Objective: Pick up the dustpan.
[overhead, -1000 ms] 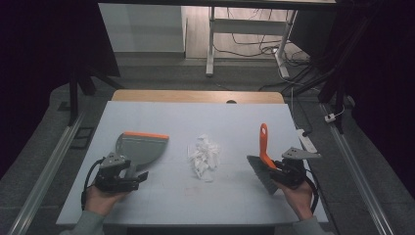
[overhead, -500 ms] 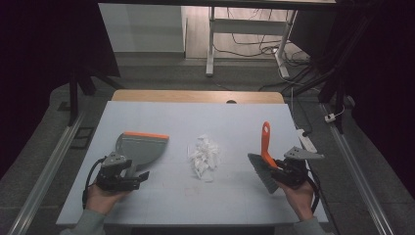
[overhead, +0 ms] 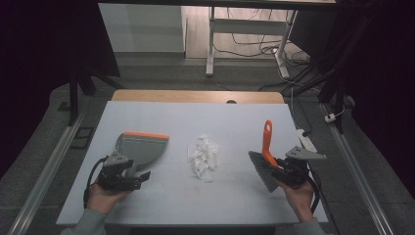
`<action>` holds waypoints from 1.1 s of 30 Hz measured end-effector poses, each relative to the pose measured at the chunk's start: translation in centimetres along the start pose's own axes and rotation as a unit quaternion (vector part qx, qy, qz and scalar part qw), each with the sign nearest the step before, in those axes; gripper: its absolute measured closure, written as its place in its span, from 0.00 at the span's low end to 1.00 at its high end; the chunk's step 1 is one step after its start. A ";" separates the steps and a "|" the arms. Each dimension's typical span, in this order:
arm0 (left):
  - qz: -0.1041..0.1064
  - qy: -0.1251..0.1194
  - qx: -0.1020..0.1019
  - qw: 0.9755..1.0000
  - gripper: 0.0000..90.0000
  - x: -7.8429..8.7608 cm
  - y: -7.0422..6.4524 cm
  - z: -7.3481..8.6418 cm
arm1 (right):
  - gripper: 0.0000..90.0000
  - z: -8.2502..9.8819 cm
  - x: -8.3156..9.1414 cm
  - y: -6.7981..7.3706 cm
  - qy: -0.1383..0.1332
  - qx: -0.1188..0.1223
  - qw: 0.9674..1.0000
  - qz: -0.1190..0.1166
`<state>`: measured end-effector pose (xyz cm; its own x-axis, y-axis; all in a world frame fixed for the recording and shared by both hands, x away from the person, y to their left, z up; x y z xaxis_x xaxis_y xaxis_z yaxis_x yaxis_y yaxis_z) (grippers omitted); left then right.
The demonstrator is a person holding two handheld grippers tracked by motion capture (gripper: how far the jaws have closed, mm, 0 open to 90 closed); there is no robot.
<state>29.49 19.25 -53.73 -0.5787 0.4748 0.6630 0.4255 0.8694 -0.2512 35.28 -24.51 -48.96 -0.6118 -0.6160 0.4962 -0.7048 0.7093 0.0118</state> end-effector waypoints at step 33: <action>-0.082 0.063 0.042 0.994 0.21 1.5 2.6 -1.2 | 0.78 0.4 0.0 0.0 0.008 -0.003 1.000 0.004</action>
Point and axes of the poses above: each handheld gripper's, and its own axes: x roughly backward along the jaws, z roughly out of its underside, y roughly to its left, the point moved 7 cm from there along -x, roughly forward along the jaws, and after that the axes turned 7 degrees about x, right-handed, at the moved point
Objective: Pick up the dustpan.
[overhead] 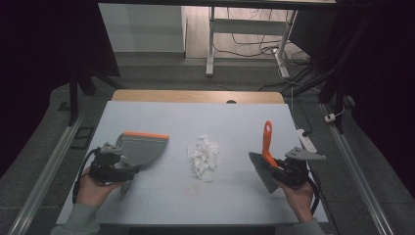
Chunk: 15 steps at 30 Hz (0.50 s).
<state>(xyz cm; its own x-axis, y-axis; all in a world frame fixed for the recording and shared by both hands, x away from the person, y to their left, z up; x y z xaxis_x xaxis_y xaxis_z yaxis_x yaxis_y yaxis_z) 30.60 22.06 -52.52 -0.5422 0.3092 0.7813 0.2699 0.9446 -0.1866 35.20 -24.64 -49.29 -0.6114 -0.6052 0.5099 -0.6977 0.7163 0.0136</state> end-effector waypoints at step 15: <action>-0.029 0.070 0.001 0.997 0.19 -4.1 0.5 1.6 | 0.78 0.2 -0.2 0.0 0.004 -0.001 1.000 0.001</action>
Point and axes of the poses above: each handheld gripper's, and its own axes: x roughly backward along the jaws, z roughly out of its underside, y roughly to its left, the point moved 7 cm from there along -x, roughly forward along the jaws, and after that the axes turned 7 degrees about x, right-handed, at the moved point
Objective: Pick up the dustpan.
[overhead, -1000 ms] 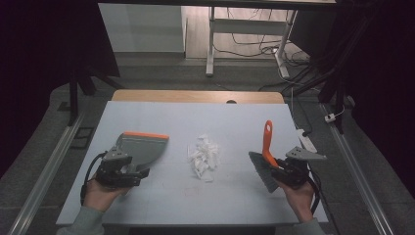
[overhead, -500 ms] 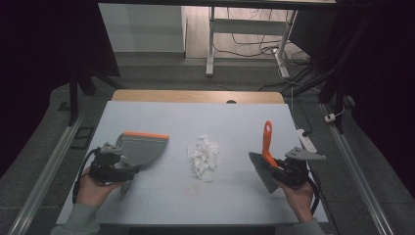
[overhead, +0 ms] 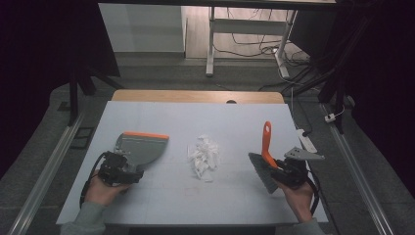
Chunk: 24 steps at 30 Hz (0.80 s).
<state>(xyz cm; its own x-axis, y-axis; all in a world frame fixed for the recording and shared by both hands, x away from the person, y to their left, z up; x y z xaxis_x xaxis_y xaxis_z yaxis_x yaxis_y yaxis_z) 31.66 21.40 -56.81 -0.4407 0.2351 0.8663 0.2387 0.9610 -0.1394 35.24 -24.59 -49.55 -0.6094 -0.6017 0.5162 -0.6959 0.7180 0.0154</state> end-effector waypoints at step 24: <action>-0.003 -0.006 0.059 0.998 0.41 -1.7 1.3 0.1 | 0.78 0.2 -0.2 0.0 0.004 0.002 1.000 0.000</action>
Point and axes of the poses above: each handheld gripper's, and its own axes: x roughly backward along the jaws, z roughly out of its underside, y roughly to its left, the point moved 7 cm from there along -x, roughly forward along the jaws, and after that the axes turned 7 degrees about x, right-handed, at the moved point
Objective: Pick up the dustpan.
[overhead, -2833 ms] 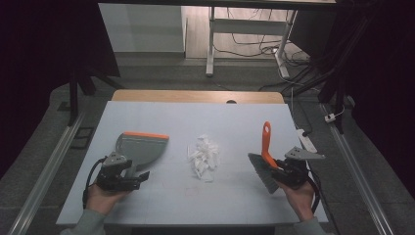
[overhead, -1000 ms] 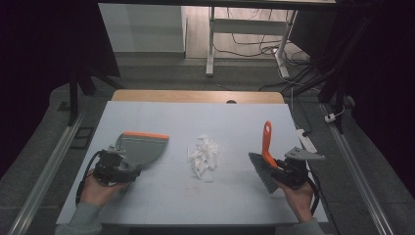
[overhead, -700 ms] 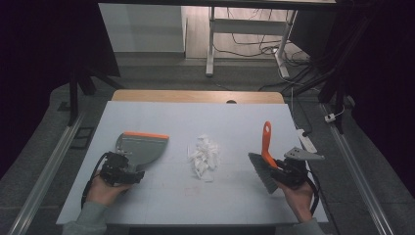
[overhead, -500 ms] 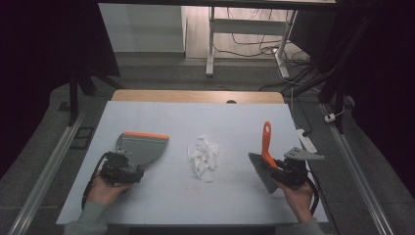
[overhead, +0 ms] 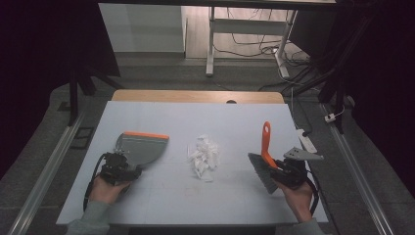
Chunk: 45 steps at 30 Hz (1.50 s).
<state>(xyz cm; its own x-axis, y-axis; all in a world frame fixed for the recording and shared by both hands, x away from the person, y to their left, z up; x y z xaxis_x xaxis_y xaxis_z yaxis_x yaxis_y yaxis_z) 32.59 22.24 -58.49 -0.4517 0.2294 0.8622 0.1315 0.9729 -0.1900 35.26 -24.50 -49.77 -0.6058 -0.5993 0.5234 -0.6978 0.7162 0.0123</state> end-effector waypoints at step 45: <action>0.054 -0.077 -0.036 0.995 0.69 3.2 2.4 -0.5 | 0.78 0.0 0.2 -0.2 -0.002 0.001 1.000 0.004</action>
<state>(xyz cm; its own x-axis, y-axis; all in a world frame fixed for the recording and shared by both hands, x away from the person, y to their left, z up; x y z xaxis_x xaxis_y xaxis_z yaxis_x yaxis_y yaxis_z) 31.95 25.32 -55.97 -0.5608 0.3388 0.7555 0.2468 0.9394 -0.2380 35.29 -24.69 -49.67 -0.6122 -0.5956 0.5201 -0.6943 0.7197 0.0069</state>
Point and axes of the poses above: each handheld gripper's, and its own axes: x roughly backward along the jaws, z roughly out of its underside, y roughly to its left, the point moved 7 cm from there along -x, roughly forward along the jaws, and after that the axes turned 7 degrees about x, right-handed, at the moved point
